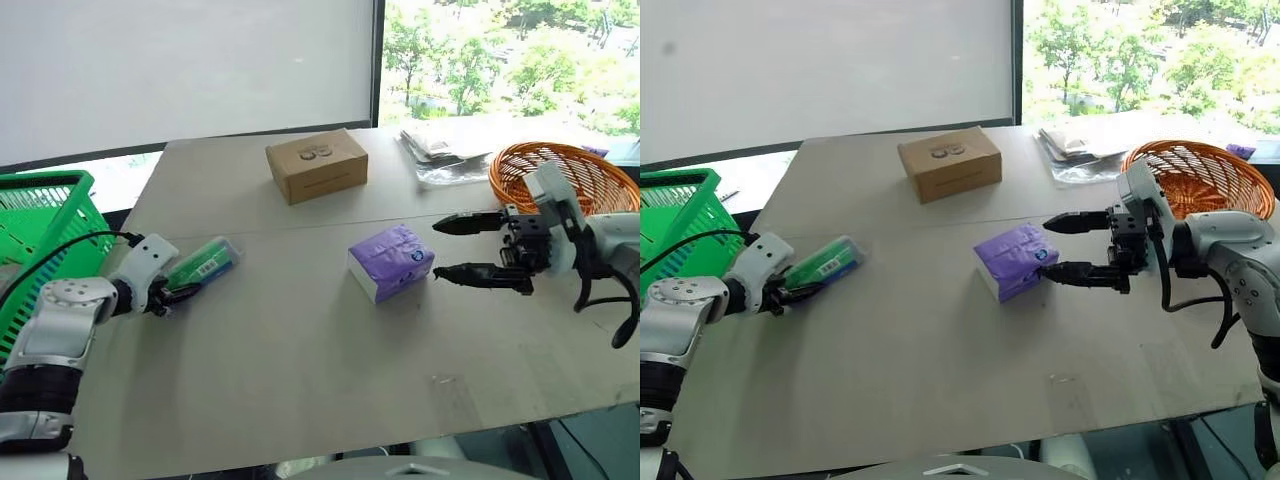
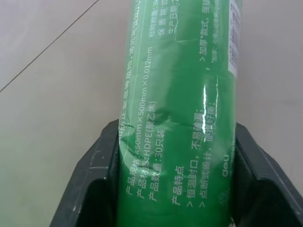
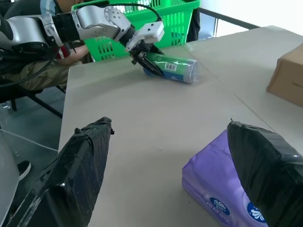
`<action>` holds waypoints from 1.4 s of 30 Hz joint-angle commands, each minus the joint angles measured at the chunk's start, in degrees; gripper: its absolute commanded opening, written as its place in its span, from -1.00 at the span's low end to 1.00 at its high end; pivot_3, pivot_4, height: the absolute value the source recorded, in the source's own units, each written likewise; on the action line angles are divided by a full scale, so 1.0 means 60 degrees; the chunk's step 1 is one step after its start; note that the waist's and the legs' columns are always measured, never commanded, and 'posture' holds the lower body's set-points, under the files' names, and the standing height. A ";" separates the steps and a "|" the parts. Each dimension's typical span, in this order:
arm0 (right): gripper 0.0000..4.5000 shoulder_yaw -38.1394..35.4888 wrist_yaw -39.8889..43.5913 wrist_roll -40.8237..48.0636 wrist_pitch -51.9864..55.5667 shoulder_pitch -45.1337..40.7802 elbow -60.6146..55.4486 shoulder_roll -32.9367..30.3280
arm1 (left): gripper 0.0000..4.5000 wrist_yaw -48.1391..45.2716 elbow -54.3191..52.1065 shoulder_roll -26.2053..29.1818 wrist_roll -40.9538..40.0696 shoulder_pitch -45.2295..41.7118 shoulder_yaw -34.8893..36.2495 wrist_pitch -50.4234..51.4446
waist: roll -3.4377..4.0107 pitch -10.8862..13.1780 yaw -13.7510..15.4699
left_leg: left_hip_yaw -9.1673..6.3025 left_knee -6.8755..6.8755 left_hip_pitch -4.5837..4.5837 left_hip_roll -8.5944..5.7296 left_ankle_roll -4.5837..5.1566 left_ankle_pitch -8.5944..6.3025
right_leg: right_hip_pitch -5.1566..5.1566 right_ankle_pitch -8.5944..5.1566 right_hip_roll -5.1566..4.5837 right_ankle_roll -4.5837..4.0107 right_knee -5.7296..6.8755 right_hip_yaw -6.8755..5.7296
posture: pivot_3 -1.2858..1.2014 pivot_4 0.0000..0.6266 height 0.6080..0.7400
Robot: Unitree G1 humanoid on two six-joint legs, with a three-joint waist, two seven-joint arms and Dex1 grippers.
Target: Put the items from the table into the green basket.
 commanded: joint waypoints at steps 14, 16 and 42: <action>0.85 -0.0209 -0.1164 0.1583 0.0516 -0.1871 0.0128 0.1763 | -0.14 0.3735 0.1487 0.1787 0.0844 -0.3245 0.2523 -0.0017 | -0.0177 -0.0018 -0.0155 | -0.0067 0.0011 -0.0012 -0.0007 -0.0017 -0.0007 | -0.0003 0.0039 -0.0012 -0.0065 0.0003 -0.0051 | 0.18 -1.00 1.00; 0.85 -0.0107 -0.1075 0.1397 0.0412 -0.2038 0.0343 0.1909 | -0.14 0.3992 0.2269 0.2403 0.1094 -0.3041 0.2662 -0.0332 | -0.0177 -0.0018 -0.0152 | -0.0064 -0.0019 -0.0017 -0.0010 -0.0017 -0.0006 | -0.0027 0.0038 -0.0013 -0.0066 0.0002 -0.0048 | 0.20 -1.00 1.00; 0.85 0.2343 0.0595 -0.4619 -0.4421 -0.0785 0.2397 0.0499 | 0.95 0.0691 0.1913 0.1182 -0.1913 -0.2676 0.3134 -0.1687 | -0.0336 -0.0210 0.0760 | -0.0136 0.0042 -0.0190 -0.0062 -0.0038 0.0008 | -0.0146 0.0042 -0.0080 -0.0070 0.0033 -0.0147 | 0.18 -1.00 1.00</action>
